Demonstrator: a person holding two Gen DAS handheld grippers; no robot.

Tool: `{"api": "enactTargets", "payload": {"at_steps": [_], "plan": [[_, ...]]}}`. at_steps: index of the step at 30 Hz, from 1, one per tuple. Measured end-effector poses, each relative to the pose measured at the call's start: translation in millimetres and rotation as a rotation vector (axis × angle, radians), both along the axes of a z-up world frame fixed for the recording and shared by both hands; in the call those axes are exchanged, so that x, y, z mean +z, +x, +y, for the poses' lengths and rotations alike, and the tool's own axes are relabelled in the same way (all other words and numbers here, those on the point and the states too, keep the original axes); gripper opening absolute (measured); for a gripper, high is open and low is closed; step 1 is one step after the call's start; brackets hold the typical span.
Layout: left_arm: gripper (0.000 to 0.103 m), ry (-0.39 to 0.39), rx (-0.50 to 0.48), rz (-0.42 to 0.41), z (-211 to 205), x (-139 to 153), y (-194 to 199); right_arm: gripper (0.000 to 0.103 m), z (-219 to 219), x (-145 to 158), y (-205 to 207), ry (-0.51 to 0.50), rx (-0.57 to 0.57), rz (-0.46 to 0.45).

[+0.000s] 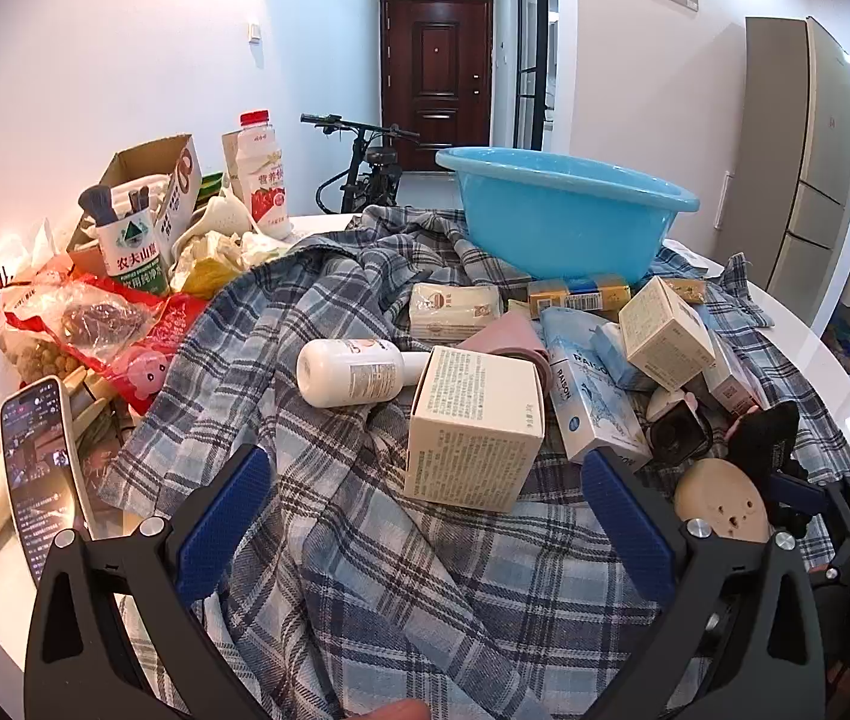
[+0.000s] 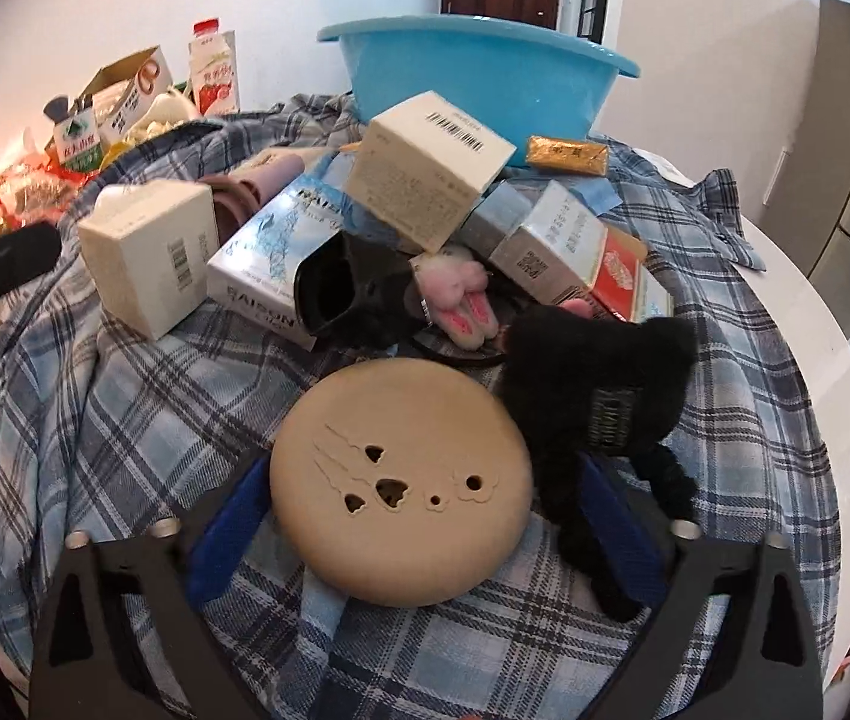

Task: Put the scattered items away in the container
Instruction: 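Lower the right gripper onto the tan round coaster and close on it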

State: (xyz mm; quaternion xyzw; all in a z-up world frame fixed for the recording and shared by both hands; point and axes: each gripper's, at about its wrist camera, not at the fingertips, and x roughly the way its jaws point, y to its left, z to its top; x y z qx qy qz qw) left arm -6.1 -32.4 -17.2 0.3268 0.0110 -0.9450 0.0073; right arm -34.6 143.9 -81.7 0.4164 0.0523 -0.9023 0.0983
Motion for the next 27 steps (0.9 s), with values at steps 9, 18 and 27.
{"api": "enactTargets", "payload": {"at_steps": [9,18,27], "plan": [[0.103,-0.009,-0.007,-0.007,2,-2,0,0.053,6,17,9,-0.090,0.036,0.040],[0.103,-0.018,-0.006,-0.015,1,-4,-2,0.096,-15,5,8,0.091,0.020,0.054],[0.103,-0.012,-0.018,-0.022,1,-9,-4,0.103,13,-6,-7,0.008,-0.052,-0.048]]}}
